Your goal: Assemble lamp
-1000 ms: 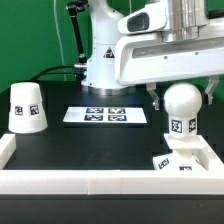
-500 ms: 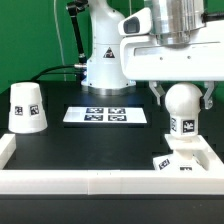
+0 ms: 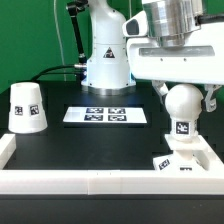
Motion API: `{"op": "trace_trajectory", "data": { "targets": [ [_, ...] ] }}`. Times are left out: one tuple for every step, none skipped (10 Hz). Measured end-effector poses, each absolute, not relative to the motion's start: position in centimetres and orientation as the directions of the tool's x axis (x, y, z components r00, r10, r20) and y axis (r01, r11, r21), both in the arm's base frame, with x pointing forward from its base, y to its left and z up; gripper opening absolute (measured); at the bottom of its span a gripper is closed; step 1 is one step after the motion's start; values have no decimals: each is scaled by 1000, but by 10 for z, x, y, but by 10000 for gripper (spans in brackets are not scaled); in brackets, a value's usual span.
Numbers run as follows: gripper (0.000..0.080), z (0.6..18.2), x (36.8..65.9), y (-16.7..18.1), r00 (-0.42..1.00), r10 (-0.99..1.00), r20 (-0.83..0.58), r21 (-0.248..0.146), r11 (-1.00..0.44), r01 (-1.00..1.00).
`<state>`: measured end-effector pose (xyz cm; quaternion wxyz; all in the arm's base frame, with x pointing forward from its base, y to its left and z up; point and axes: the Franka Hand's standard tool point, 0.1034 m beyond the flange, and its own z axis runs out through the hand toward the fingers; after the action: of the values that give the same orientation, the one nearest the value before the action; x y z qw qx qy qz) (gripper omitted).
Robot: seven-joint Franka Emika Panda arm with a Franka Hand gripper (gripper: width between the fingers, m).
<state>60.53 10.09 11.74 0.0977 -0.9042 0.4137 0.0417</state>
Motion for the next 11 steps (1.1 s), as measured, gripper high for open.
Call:
{"op": "trace_trajectory", "data": {
  "targets": [
    [696,118,605,102,718,-681,-142,-154,-702,-696],
    [696,118,605,103,772,-622,-129,-165,-754,-636],
    [698,118,606,102,878,-471,-85,-171,-861,-478],
    [698,118,606,102,957,-288,-32,-165,-943,-290],
    [698,118,607,102,981,-195,-10,-165,-967,-194],
    [698,118,607,101,994,-108,4,-164,-981,-106],
    [698,117,607,100,1000,-25,17,-164,-986,-22],
    [698,117,607,100,999,30,26,-162,-986,34],
    [698,117,607,100,993,113,39,-159,-980,117],
    [698,117,607,100,984,171,49,-156,-972,177],
    [698,117,607,99,973,224,58,-153,-961,231]
  ]
}}
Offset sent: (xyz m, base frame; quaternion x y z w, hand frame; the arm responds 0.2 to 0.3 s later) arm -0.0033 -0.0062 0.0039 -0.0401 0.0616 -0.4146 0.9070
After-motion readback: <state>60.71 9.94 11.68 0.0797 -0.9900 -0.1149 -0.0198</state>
